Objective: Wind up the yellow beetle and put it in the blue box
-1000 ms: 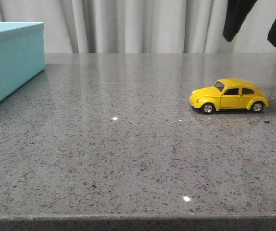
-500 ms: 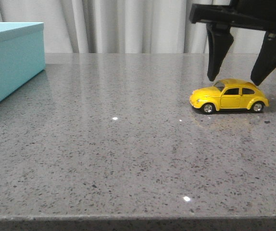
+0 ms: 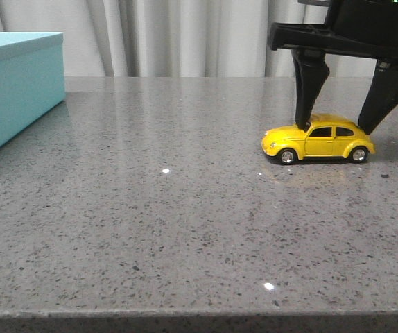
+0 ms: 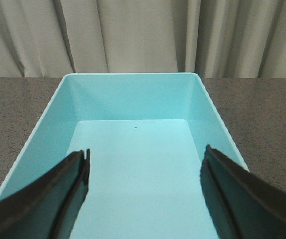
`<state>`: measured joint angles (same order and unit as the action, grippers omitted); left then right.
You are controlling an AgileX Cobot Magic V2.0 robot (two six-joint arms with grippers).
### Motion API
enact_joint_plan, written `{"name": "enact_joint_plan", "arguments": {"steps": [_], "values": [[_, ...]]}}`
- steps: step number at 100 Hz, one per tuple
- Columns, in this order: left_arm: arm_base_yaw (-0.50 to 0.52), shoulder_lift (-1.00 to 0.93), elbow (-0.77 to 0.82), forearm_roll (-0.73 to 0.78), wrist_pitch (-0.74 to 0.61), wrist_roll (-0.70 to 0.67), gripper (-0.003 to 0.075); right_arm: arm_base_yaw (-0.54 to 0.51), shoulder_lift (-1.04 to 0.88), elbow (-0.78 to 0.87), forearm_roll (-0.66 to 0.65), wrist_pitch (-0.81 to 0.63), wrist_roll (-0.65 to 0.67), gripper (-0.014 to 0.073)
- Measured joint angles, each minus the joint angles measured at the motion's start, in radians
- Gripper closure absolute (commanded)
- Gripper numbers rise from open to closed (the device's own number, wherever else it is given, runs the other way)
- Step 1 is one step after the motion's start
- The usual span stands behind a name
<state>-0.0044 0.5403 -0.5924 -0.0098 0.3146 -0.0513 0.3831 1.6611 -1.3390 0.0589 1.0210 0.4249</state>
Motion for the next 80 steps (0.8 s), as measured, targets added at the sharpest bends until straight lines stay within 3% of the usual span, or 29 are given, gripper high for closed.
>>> {"name": "enact_joint_plan", "arguments": {"steps": [25, 64, 80], "values": [[0.000, 0.000, 0.000, -0.002, 0.001, 0.000, 0.0258, -0.030, 0.000, -0.004, -0.024, 0.030, 0.000, 0.0084], [0.000, 0.000, 0.000, -0.002, 0.002, 0.000, 0.0258, -0.180, -0.028, -0.004, -0.209, 0.173, 0.000, 0.0084], [0.000, 0.000, 0.000, -0.002, 0.002, 0.000, 0.0258, -0.192, -0.074, -0.004, -0.229, 0.187, -0.002, 0.0084]]}}
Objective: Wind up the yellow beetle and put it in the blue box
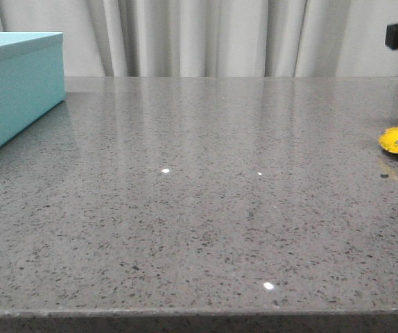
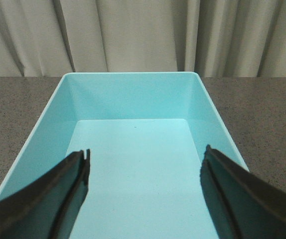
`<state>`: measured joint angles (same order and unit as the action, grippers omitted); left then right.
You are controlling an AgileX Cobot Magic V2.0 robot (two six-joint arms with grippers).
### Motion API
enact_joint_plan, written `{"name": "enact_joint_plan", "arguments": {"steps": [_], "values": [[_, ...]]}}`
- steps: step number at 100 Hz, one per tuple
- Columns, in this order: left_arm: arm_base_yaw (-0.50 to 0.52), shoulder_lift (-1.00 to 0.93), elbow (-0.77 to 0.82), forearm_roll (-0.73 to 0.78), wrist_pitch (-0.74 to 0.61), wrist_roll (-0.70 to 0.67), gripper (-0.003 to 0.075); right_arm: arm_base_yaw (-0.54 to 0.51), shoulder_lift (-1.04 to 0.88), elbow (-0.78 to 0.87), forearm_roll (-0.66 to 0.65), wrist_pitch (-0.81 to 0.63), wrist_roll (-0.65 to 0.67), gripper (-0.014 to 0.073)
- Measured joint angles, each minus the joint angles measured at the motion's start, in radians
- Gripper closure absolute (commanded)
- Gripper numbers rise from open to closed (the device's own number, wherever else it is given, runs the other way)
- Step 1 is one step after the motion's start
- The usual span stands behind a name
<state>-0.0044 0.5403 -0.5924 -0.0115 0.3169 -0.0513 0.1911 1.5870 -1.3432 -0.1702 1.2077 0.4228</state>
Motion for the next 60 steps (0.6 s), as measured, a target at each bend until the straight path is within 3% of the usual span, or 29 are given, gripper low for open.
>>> {"name": "enact_joint_plan", "arguments": {"steps": [34, 60], "values": [[0.000, 0.009, 0.000, -0.006, -0.012, 0.000, 0.0258, 0.063, -0.260, 0.024, 0.004, -0.068, -0.037, 0.0084], [0.000, 0.009, 0.000, -0.023, -0.069, 0.000, 0.0258, 0.070, -0.440, 0.183, 0.021, -0.182, -0.039, 0.0084]]}}
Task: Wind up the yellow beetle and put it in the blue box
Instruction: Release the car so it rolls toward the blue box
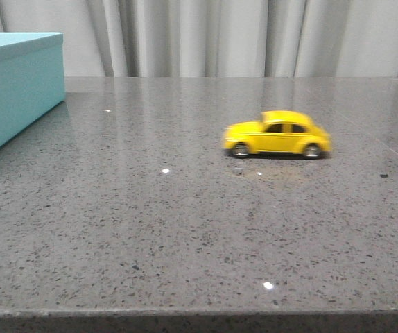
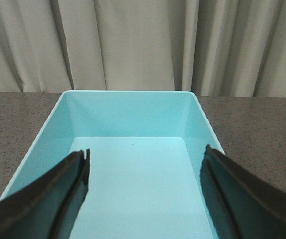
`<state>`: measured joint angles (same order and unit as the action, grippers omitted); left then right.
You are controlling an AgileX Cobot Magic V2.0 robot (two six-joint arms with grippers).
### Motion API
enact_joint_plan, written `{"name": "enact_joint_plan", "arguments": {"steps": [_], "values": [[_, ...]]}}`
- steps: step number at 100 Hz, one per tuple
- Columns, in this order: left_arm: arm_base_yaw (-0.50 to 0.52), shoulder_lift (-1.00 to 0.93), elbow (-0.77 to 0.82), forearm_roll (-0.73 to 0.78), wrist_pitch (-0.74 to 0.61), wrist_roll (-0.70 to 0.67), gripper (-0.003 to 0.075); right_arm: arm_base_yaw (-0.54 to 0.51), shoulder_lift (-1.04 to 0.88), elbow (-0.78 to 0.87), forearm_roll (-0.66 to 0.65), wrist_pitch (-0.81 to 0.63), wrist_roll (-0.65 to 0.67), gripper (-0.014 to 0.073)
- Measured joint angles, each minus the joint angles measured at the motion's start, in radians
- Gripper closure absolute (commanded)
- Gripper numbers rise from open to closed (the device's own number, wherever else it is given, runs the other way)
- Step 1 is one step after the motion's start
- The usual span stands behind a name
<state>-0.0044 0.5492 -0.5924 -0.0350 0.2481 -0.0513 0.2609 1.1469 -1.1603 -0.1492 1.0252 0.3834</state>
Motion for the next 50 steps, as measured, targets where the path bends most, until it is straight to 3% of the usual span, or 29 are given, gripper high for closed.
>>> {"name": "enact_joint_plan", "arguments": {"steps": [28, 50], "values": [[0.000, 0.000, 0.000, -0.008, 0.002, 0.000, 0.0258, 0.000, -0.139, 0.180, 0.026, -0.098, 0.000, 0.0084], [0.000, 0.000, 0.000, -0.013, 0.020, 0.000, 0.0258, 0.000, -0.207, 0.233, 0.051, -0.162, 0.000, 0.0084]]}}
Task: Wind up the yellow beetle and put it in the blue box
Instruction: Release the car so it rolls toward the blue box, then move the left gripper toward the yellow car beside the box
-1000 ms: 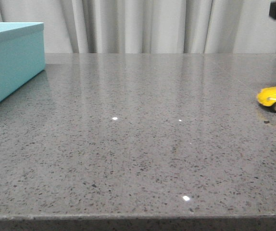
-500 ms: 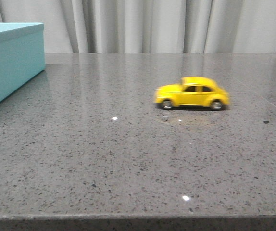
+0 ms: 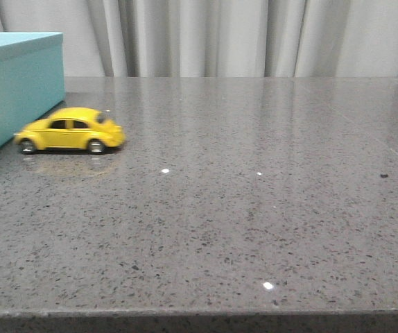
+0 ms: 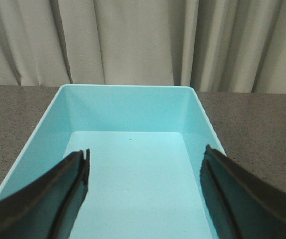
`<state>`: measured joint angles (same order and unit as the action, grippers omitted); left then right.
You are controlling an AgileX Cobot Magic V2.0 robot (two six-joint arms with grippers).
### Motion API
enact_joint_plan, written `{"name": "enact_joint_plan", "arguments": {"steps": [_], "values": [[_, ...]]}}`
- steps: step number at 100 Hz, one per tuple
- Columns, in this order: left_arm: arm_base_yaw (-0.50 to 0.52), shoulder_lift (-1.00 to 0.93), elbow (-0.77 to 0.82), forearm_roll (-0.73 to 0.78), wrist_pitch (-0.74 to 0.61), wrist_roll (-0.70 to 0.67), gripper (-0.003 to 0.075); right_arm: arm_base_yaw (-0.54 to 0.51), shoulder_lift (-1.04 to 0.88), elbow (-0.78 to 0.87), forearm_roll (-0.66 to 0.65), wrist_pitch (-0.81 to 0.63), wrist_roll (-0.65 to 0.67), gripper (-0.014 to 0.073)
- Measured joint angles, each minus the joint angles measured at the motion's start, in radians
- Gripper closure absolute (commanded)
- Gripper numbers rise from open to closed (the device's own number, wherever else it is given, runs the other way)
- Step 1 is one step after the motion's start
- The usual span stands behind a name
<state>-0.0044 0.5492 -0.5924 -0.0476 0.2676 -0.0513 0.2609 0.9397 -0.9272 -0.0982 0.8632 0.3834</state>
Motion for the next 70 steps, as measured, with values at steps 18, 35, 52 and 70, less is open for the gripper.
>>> {"name": "enact_joint_plan", "arguments": {"steps": [18, 35, 52, 70], "values": [[-0.018, 0.004, -0.028, -0.003, 0.031, 0.005, 0.0258, 0.000, -0.015, 0.002, 0.026, -0.021, 0.000, 0.0084], [-0.096, 0.070, -0.116, -0.003, 0.107, 0.067, 0.0257, 0.000, -0.015, 0.002, 0.045, -0.023, 0.000, 0.0084], [-0.212, 0.185, -0.222, -0.003, 0.146, 0.176, 0.0254, 0.000, -0.015, 0.002, 0.049, -0.023, 0.000, 0.0084], [-0.344, 0.349, -0.381, -0.003, 0.277, 0.343, 0.0255, 0.000, -0.015, 0.002, 0.052, -0.021, 0.000, 0.0084]]}}
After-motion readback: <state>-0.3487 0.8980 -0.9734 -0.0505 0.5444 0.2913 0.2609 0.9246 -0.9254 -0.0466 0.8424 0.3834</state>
